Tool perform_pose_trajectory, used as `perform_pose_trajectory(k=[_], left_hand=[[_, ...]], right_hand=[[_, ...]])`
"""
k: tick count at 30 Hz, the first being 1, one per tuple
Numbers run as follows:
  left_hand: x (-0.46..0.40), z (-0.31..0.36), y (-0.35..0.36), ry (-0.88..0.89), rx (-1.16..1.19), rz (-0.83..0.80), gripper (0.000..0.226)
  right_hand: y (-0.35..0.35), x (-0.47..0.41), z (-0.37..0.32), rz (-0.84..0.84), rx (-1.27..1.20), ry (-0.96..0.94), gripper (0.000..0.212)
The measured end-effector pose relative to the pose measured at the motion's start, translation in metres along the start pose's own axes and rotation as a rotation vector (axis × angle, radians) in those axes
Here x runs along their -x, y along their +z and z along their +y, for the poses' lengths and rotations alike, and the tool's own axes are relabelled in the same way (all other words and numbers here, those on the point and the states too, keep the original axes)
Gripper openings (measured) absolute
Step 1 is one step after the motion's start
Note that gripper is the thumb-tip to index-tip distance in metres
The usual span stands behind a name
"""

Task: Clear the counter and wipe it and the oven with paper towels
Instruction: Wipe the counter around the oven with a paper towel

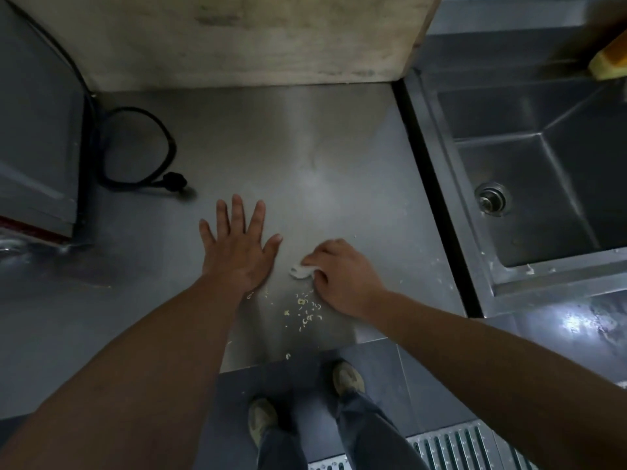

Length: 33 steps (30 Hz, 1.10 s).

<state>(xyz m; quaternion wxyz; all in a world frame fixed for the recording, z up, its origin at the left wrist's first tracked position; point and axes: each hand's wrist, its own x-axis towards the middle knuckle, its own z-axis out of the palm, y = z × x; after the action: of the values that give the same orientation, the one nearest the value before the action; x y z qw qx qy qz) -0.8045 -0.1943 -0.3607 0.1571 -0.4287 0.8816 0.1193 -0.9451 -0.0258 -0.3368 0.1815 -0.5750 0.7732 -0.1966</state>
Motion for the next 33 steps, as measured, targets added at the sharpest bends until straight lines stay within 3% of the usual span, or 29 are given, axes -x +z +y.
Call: perform_pose_trajectory(k=[2,6,10,12,15,18,20,22,26,30,33], left_hand=[[-0.001,0.001,-0.004,-0.005,0.008,-0.047,0.073],[-0.003,0.003,-0.011,-0.021,0.013,-0.137,0.073],[-0.006,0.003,-0.015,-0.03,0.018,-0.202,0.074],[-0.006,0.003,-0.017,-0.034,0.018,-0.227,0.075],[-0.007,0.003,-0.022,-0.038,0.016,-0.27,0.075],[-0.006,0.006,-0.028,-0.043,0.013,-0.314,0.076],[-0.006,0.007,-0.031,-0.046,0.016,-0.339,0.077],[-0.006,0.006,-0.034,-0.044,0.019,-0.363,0.077],[-0.007,0.007,-0.035,-0.042,0.022,-0.385,0.078],[-0.006,0.007,-0.037,-0.038,0.026,-0.409,0.078],[-0.008,0.008,-0.037,-0.042,0.019,-0.417,0.079]], right_hand=[[-0.015,-0.003,0.008,0.01,0.002,0.003,0.033],[-0.056,-0.046,0.049,0.284,0.022,0.259,0.031],[-0.056,-0.06,0.085,0.171,0.149,0.404,0.028],[-0.04,-0.048,0.075,0.202,0.171,0.423,0.03],[-0.012,-0.016,0.038,0.221,0.111,0.355,0.03],[0.009,0.027,0.002,0.129,0.036,0.2,0.03],[0.005,0.044,-0.008,0.043,-0.024,0.132,0.03],[-0.014,0.044,-0.003,0.062,-0.045,0.143,0.03],[-0.069,0.031,0.046,0.363,-0.049,0.431,0.026],[-0.08,0.053,0.11,0.281,0.141,0.622,0.027],[-0.06,0.081,0.108,0.303,0.206,0.676,0.031]])
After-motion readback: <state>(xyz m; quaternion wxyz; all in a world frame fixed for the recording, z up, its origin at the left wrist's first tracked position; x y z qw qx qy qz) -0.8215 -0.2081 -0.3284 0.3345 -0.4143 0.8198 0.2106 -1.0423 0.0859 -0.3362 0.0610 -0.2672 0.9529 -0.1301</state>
